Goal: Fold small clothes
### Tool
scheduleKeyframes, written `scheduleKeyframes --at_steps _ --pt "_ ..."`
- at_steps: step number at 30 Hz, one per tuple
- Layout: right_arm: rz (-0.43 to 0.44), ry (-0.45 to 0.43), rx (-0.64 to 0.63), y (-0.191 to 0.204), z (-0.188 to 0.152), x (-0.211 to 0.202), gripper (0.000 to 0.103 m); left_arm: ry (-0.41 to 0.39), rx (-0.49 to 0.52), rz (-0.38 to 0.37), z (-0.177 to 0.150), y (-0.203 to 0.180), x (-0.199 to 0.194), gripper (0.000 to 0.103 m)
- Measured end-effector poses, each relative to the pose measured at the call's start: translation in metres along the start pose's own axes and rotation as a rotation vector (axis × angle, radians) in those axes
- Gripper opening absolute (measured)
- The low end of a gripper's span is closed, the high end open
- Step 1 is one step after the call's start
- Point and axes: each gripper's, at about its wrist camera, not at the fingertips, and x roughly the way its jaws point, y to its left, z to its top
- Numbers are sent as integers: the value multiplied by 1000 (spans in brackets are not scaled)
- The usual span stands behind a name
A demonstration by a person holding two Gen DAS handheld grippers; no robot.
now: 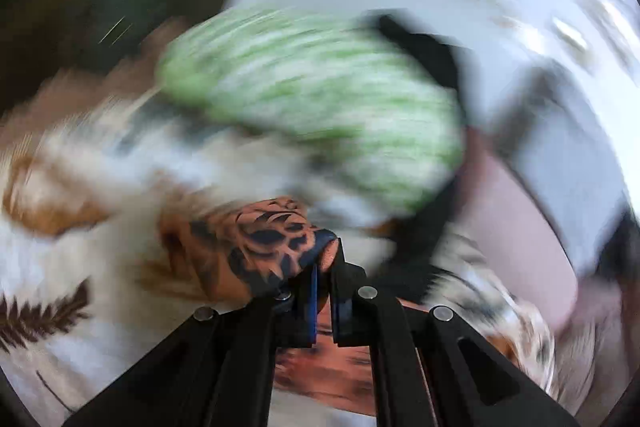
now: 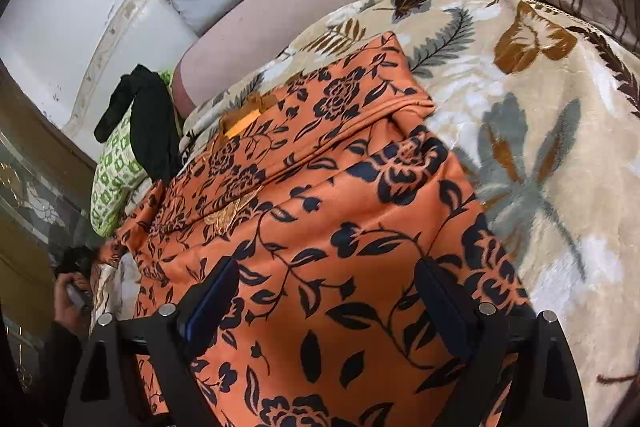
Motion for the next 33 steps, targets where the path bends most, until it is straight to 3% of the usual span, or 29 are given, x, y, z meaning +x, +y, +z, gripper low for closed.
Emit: scheduleKeyframes --at_steps 4,6,8,9,10,11,12,13,18,23,27,29,30,31,32,33 --pt "21 -22 33 -10 0 -7 91 -30 234 -217 -32 -141 -33 4" --pt "29 -50 42 -14 2 -16 91 -3 315 -329 -61 -204 -42 4" --pt "44 -77 54 -17 4 -25 91 43 396 -387 -97 -255 -41 6" --pt "47 -84 60 -19 5 -28 91 109 462 -414 -122 -280 -33 19" --pt "50 -84 65 -20 6 -29 91 173 507 -435 -142 -295 -25 48" --pt "51 -80 75 -22 7 -30 91 244 536 -453 -161 -304 -16 63" --pt "52 -77 80 -24 8 -31 91 307 547 -461 -176 -305 -6 72" --pt "56 -70 82 -24 9 -31 91 334 547 -444 -184 -300 -2 72" --pt "65 -52 52 -22 19 -34 92 307 482 -254 -167 -220 7 73" --pt "128 -24 38 -5 64 -10 92 318 406 -51 -151 -134 24 73" --pt "162 44 77 3 118 44 92 372 341 -13 -154 -94 41 73" --pt "105 94 89 1 141 82 92 401 342 -18 -161 -86 48 73" --pt "63 121 84 -1 145 96 91 409 343 -19 -163 -85 50 65" --pt "-1 159 83 -3 148 114 90 423 345 -17 -166 -83 53 49" --pt "-37 196 74 -3 147 126 73 442 346 -16 -168 -83 59 42" --pt "-69 243 39 0 145 137 39 457 337 -26 -170 -81 62 41"
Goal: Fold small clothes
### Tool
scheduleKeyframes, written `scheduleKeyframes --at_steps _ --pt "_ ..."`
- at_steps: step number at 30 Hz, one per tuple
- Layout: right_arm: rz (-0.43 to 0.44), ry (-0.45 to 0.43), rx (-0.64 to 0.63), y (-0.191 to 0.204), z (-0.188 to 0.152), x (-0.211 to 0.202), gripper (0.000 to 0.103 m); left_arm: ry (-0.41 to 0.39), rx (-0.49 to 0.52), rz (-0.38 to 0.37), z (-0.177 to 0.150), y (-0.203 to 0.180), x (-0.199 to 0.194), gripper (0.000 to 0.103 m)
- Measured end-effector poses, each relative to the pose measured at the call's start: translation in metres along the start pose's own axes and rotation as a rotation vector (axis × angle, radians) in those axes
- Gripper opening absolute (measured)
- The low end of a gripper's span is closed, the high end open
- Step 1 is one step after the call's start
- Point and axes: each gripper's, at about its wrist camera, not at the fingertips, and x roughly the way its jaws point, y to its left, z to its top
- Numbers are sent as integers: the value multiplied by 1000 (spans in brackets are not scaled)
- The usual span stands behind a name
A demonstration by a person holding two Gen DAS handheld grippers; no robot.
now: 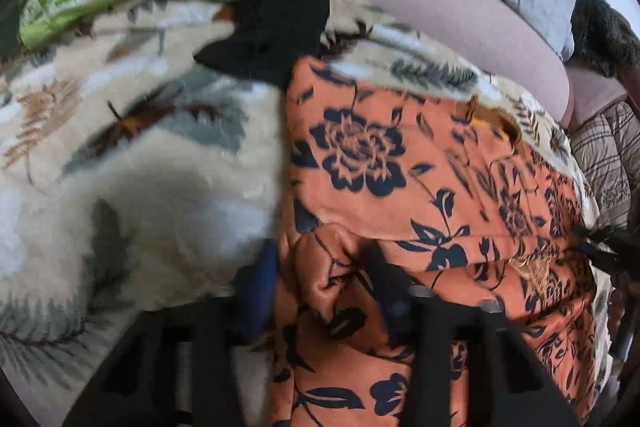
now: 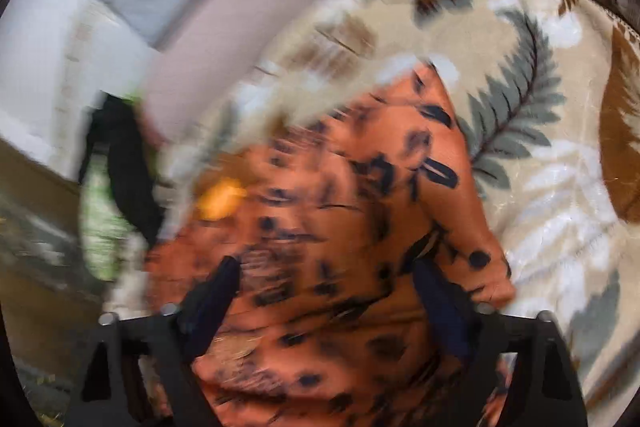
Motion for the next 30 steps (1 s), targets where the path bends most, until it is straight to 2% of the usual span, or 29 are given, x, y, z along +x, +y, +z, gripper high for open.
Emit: scheduleKeyframes --at_steps 1,3,7,8,9,10,11,13,14,16,18,19,20,21,22,23,24,25,26,27,28,29,30 --pt "-54 28 -53 9 -3 8 25 -7 -2 -7 0 2 1 39" --pt "-97 17 -138 25 -9 6 19 -18 16 -10 0 3 0 32" --pt "-204 -118 -238 42 -16 -19 18 -24 -25 -45 -1 12 1 30" --pt "-234 -93 -218 35 -15 -12 20 -24 -41 -53 -2 14 1 30" --pt "-235 -18 -185 25 -14 0 23 -23 -49 -52 -1 15 0 30" --pt "-196 9 -153 18 -14 2 23 -26 -52 -47 0 14 -3 30" --pt "-156 -41 -138 16 -15 -10 25 -41 -44 -34 1 12 -10 30" --pt "-131 -107 -110 15 -11 -29 55 -80 -23 -13 4 7 -23 31" --pt "-99 -147 -82 14 -8 -39 77 -110 -2 -14 7 1 -32 31" --pt "-5 -179 -77 20 4 -48 78 -144 26 -25 11 -10 -40 36" --pt "119 -138 -96 31 14 -41 78 -155 65 -30 13 -21 -37 39" --pt "203 -98 -87 34 19 -32 78 -130 73 -5 14 -24 -27 40" --pt "296 -27 -65 33 24 -15 78 -80 70 55 15 -23 -11 40" --pt "338 18 -46 30 25 0 77 -29 59 121 14 -19 3 40" --pt "309 13 -38 22 28 14 77 10 34 170 13 -12 15 48" --pt "225 7 5 7 31 29 76 -14 9 151 14 -8 12 48" --pt "284 4 123 -13 34 37 70 -10 2 160 14 -8 8 49" --pt "341 -41 216 -24 36 28 69 -17 -4 176 15 -8 2 51" --pt "341 -73 235 -24 36 18 70 -56 -7 183 15 -7 -7 52" --pt "344 -106 196 -18 35 7 73 -73 -3 189 14 -7 -8 58" --pt "366 -128 105 -9 34 2 75 -50 6 208 14 -6 -2 63" --pt "342 -106 61 -6 33 8 84 1 -2 205 13 -2 8 63" --pt "261 -2 62 -11 30 26 86 22 -28 188 13 3 12 65"
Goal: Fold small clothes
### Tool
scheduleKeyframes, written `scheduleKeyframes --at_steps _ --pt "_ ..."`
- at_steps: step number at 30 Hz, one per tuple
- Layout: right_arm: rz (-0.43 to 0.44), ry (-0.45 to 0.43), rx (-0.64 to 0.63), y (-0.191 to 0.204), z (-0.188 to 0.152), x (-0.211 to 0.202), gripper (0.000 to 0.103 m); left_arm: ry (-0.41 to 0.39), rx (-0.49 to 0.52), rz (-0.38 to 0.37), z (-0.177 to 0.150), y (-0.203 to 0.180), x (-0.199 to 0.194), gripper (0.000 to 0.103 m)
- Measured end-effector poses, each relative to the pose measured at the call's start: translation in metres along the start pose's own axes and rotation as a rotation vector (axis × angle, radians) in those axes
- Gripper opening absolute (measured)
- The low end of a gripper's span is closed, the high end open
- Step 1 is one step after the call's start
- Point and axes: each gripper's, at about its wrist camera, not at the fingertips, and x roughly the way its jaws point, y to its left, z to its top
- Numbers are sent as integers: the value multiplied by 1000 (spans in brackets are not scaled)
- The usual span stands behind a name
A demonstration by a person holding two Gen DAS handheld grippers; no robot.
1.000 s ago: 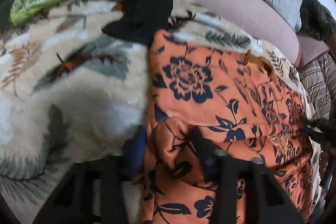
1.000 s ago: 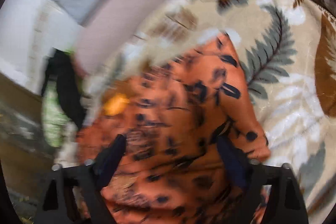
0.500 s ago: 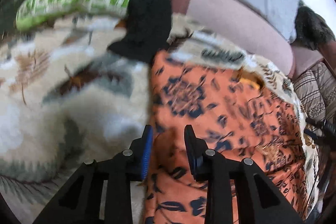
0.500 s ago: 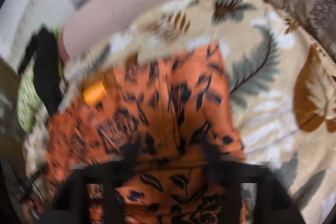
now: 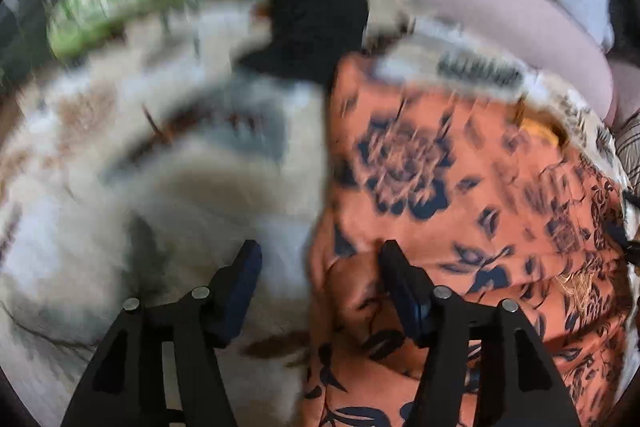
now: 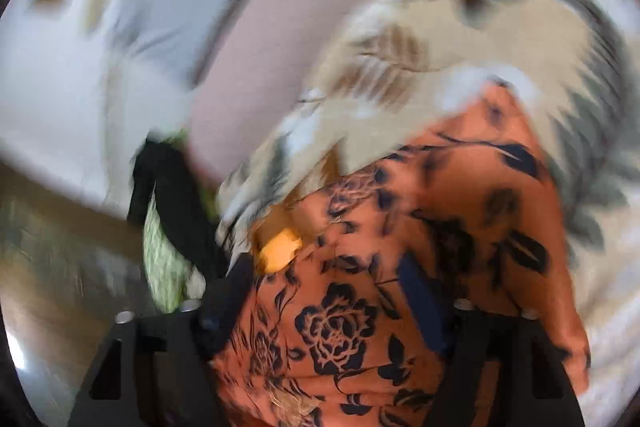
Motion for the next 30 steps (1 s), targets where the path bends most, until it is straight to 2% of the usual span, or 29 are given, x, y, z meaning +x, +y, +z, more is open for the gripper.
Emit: scheduleKeyframes --at_steps 1,2,3,6,7,9,11,15,17,19,21,23,26,29,30 --pt "1 10 24 -7 -2 0 82 -5 1 -7 1 1 -5 65" --pt "1 -38 63 -8 -3 -14 75 2 7 -6 2 1 -11 64" --pt "-35 -71 113 -4 -6 -31 79 -10 3 -19 3 3 -23 64" --pt "71 -104 62 15 -25 -76 79 -68 9 -75 -8 9 -63 64" --pt "51 -108 30 21 -38 -92 79 -77 13 -94 -17 12 -77 64" --pt "-1 -89 -41 26 -69 -123 79 -79 7 -135 -46 22 -102 66" --pt "-86 -66 -64 21 -106 -148 79 -42 7 -177 -85 34 -123 67" --pt "-222 -14 -73 -21 -189 -202 79 35 19 -212 -156 46 -144 67" --pt "-229 44 -49 -48 -218 -219 79 60 21 -226 -185 47 -152 67" --pt "-227 90 -58 -58 -240 -228 79 89 26 -239 -208 47 -155 67" --pt "-231 90 -94 -65 -255 -234 79 81 23 -243 -217 47 -159 67" --pt "-236 82 -68 -74 -260 -235 79 64 27 -226 -221 47 -158 67" --pt "-245 65 -30 -83 -260 -229 79 83 3 -202 -224 51 -147 67" --pt "-218 80 -1 -84 -260 -223 80 78 2 -194 -225 52 -145 67" --pt "-186 91 25 -85 -258 -218 77 80 9 -190 -225 50 -145 67"
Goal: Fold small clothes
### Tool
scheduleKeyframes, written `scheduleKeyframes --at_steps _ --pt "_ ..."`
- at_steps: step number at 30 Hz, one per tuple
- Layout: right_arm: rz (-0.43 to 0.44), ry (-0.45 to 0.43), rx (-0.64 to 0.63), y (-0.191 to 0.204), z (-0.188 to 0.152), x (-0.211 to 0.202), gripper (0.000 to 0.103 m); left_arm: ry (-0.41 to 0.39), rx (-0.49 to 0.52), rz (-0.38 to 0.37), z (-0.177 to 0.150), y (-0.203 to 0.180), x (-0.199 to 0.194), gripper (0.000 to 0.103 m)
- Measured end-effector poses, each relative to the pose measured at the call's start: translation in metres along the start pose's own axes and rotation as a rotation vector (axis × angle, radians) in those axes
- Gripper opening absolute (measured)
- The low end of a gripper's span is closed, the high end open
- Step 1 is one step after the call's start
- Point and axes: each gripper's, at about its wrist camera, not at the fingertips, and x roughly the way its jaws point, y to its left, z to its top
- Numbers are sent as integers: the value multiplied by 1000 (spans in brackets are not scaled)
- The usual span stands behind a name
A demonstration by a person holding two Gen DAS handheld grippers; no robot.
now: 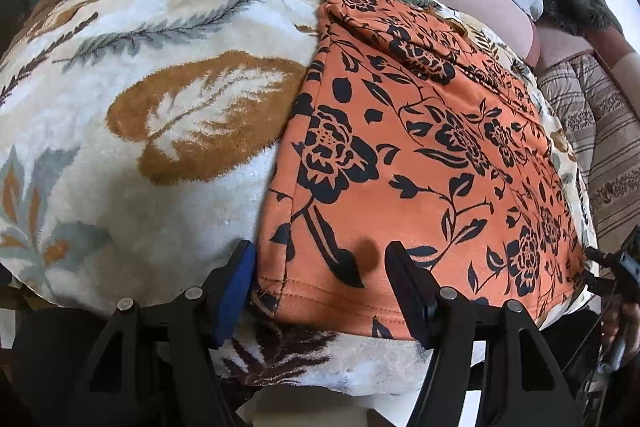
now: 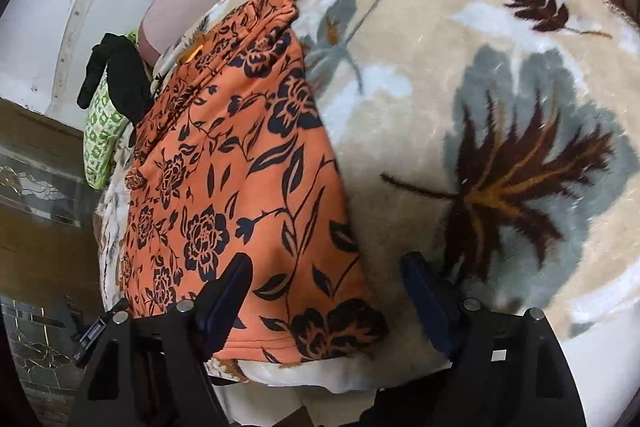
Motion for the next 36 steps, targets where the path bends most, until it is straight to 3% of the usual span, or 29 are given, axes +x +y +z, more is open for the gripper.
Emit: scheduleKeyframes --at_steps 1,2,3,9,10,11,12,13,15,17,20,22,24,25,27,28,29,30,31,32,33,34,36 --pt "43 20 24 -1 -2 1 73 0 1 -6 -1 0 -2 67" --pt "65 39 38 0 -5 3 55 -8 0 -25 -3 0 -5 67" --pt "64 49 42 0 -8 3 45 -17 -4 -35 -5 1 -9 67" --pt "114 37 129 -13 -19 12 46 -4 -35 -46 -8 6 -2 67" --pt "136 28 149 -16 -18 12 47 -6 -41 -52 -8 6 -3 63" --pt "160 16 163 -18 -18 11 47 -13 -54 -66 -7 8 -4 52" --pt "186 4 170 -19 -17 10 48 -8 -66 -66 -6 11 -3 14" --pt "199 -9 176 -20 -17 8 45 14 -88 -87 -5 16 -1 8" --pt "232 -22 181 -20 -17 6 9 14 -153 -141 -7 27 -4 8" --pt "237 -67 182 -17 -20 -5 9 -18 -163 -167 -7 26 -17 8" --pt "321 -177 204 -6 -26 -32 9 -100 -146 -187 -7 19 -45 8" --pt "328 -201 195 -4 -27 -38 9 -87 -157 -183 -7 21 -38 8" --pt "252 -172 201 -11 -24 -25 9 8 -173 -112 -8 27 -9 10" --pt "239 -139 221 -15 -23 -15 11 44 -196 -104 -10 31 2 14" --pt "223 -84 277 -23 -23 2 14 21 -208 -110 -10 31 -2 17" --pt "206 -91 271 -22 -23 2 16 11 -206 -105 -9 29 -5 30" --pt "202 -118 255 -19 -24 -2 26 -10 -201 -95 -8 27 -9 41" --pt "214 -134 250 -17 -24 -4 56 -32 -199 -84 -7 26 -12 64" --pt "226 -154 250 -17 -23 -6 76 -45 -205 -87 -5 26 -12 69" --pt "211 -178 244 -17 -21 -8 89 -42 -210 -90 -5 27 -10 69" --pt "196 -176 228 -19 -20 -8 87 -33 -203 -79 -4 26 -6 67" --pt "188 -155 213 -17 -17 -4 81 -33 -183 -55 -4 24 -4 48" --pt "193 -92 233 -22 -16 5 16 -6 -155 -29 -1 23 0 8"
